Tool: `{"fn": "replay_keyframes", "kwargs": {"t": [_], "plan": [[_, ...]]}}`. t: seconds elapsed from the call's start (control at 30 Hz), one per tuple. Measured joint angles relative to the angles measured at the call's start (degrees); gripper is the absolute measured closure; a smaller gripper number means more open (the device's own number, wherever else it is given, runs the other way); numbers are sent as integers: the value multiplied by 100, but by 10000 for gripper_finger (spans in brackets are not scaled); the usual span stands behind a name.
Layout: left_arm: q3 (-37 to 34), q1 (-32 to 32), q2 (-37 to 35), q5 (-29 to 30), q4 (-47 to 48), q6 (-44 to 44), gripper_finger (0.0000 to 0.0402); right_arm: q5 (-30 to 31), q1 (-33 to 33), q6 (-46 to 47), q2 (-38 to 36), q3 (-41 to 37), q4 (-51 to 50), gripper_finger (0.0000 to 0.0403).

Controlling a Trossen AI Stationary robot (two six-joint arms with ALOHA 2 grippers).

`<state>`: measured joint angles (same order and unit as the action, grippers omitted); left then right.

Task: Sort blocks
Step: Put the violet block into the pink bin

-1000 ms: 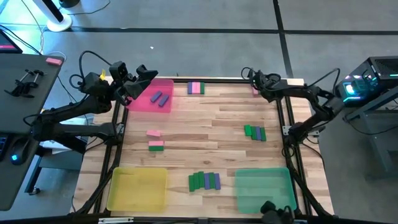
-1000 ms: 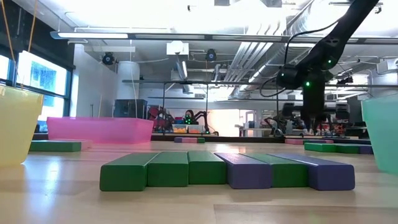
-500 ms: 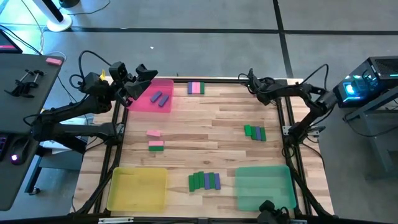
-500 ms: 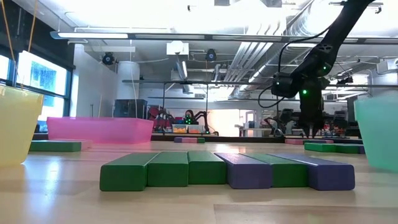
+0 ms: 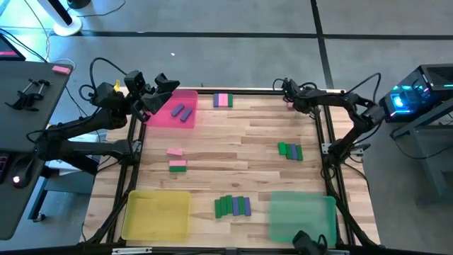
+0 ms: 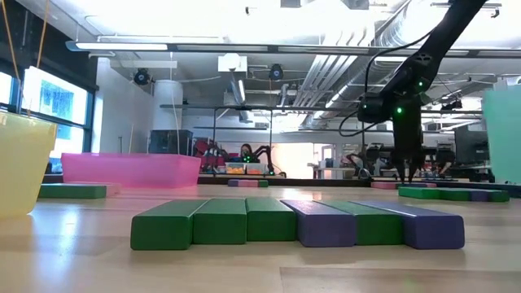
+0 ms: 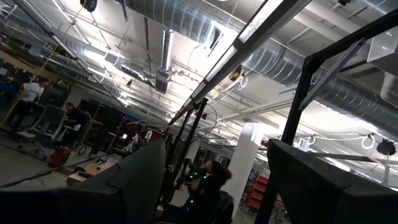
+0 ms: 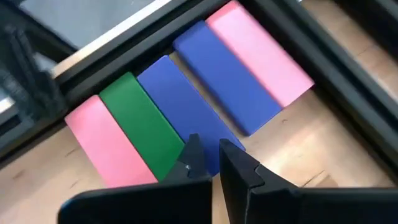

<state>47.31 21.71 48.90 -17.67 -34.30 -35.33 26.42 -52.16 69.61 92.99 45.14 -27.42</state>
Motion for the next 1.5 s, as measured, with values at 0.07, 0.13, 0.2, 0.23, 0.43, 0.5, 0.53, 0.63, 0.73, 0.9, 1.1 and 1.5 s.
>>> {"fn": "replay_keyframes", "kwargs": {"t": [0.07,0.13,0.2,0.23,0.43,0.5,0.53,0.63,0.73,0.9,1.1,1.5], "plan": [[0,0,0,-2,0,2,133,-135,62,-18,-4,5,0,403],[0,0,0,-2,0,2,133,-264,148,-24,-4,7,2,403],[0,0,0,-2,-2,0,133,-435,227,-16,-19,5,0,403],[0,0,0,-2,-2,2,133,-482,271,-4,-41,5,-13,403],[0,0,0,-2,-3,2,133,-606,479,-52,-223,-6,-534,403],[0,0,0,-2,-2,2,133,-604,528,-81,-292,-10,-760,403],[0,0,0,-2,-4,2,133,-600,563,-92,-323,-12,-887,403],[0,0,0,-9,-4,0,133,-591,688,-105,-387,-20,-1181,403],[0,0,0,-13,-7,2,133,-640,849,-65,-413,-26,-1266,403],[0,0,-2,-15,-58,2,133,-775,1166,71,-413,-28,-981,403],[0,-2,-2,-17,-227,2,133,-887,1393,126,-407,-32,-602,403],[0,-2,-2,-17,-247,2,133,-1451,1796,-205,-428,-90,-531,403]]}}
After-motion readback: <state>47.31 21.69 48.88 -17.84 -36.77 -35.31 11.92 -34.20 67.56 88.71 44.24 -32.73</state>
